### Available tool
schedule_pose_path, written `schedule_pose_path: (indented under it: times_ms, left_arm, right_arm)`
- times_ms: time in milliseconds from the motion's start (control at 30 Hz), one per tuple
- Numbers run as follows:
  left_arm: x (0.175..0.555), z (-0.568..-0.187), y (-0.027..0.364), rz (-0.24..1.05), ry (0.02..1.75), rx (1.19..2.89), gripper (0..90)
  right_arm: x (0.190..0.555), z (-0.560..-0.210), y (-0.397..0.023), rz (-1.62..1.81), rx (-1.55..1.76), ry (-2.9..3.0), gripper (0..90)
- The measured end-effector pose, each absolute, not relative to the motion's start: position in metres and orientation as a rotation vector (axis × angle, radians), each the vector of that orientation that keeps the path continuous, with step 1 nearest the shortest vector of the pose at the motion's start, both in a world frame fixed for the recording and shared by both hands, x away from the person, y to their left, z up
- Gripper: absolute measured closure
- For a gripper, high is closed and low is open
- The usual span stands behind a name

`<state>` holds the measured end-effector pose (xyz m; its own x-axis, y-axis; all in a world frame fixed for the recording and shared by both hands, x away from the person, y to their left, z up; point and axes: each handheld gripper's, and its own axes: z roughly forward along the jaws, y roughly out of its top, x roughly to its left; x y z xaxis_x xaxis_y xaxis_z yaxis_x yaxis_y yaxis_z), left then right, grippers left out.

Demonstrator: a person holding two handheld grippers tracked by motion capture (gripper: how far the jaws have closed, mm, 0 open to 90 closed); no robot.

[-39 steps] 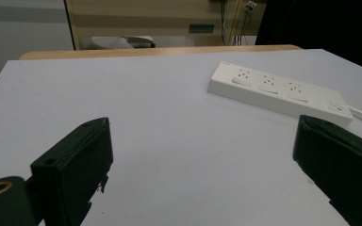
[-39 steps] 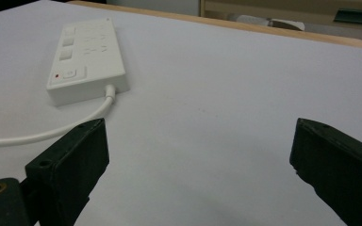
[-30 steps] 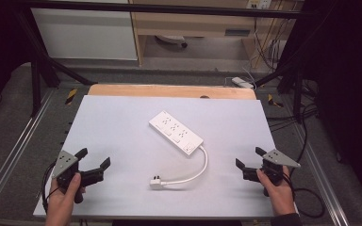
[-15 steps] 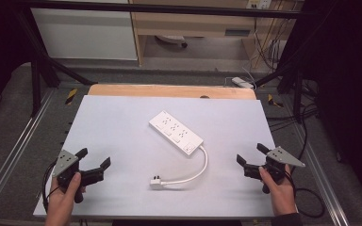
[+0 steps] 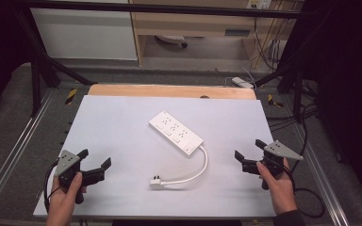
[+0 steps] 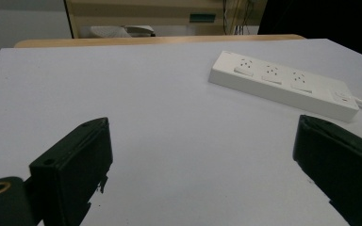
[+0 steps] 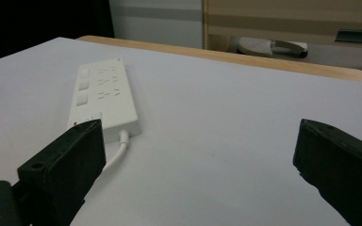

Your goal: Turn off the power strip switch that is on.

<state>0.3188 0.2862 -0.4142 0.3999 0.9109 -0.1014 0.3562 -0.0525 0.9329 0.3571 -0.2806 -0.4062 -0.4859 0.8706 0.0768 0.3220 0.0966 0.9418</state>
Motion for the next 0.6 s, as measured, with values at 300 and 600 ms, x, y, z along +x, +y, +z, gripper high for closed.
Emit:
schedule_pose_path:
  times_ms: [300,600]
  left_arm:
    - [0.318,-0.414,0.286,0.667,1.146,1.62,5.0]
    - [0.318,-0.414,0.287,0.658,1.133,1.622,4.9]
  right_arm:
    - [0.369,-0.392,-0.264,1.412,1.141,1.917,2.9]
    - [0.381,-0.382,-0.248,1.422,1.15,1.935,3.2]
